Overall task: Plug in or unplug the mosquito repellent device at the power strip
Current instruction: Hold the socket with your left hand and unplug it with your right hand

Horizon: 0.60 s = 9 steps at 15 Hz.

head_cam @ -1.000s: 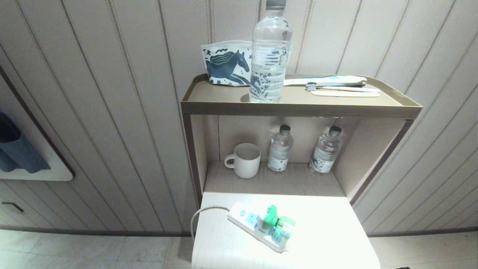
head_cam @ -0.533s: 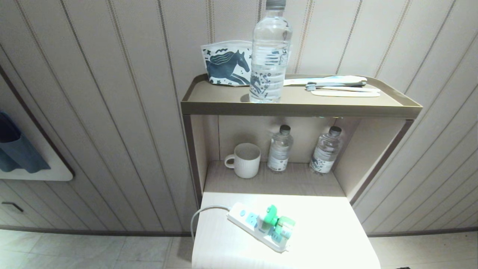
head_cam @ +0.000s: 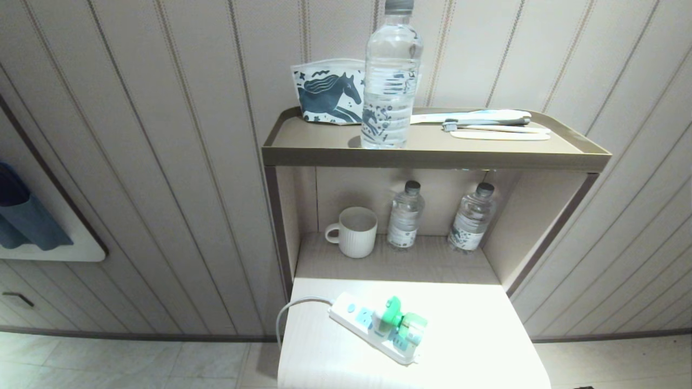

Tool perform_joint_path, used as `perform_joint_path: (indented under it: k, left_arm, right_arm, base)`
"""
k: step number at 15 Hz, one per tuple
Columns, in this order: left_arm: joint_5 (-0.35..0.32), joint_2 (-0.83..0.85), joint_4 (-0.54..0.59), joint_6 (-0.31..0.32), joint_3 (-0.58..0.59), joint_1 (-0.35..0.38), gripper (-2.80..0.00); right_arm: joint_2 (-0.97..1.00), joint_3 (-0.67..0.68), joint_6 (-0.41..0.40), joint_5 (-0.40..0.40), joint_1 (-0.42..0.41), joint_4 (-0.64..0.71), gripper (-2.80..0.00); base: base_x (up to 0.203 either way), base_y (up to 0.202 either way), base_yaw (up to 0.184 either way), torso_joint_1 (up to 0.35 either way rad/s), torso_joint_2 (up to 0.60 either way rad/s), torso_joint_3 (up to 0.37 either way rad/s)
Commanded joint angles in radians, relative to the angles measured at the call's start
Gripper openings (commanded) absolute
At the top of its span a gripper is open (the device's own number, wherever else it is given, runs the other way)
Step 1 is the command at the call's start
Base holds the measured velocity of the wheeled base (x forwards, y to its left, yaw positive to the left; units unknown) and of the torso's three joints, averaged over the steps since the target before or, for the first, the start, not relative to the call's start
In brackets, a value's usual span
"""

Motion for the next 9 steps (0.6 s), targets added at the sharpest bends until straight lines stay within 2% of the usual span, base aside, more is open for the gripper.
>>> perform_joint_path:
  k: [1, 9]
  left_arm:
    - [0.0, 0.0, -0.001, -0.001, 0.0, 0.0, -2.8]
    - [0.0, 0.0, -0.001, -0.001, 0.0, -0.001, -2.8]
  right_arm:
    - [0.003, 0.0, 0.0, 0.0, 0.001, 0.0, -2.8]
    - [0.003, 0.0, 0.0, 0.0, 0.001, 0.0, -2.8]
  base:
    - [0.0, 0.0, 0.0, 0.0, 0.0, 0.0]
    - [0.0, 0.0, 0.0, 0.0, 0.0, 0.0]
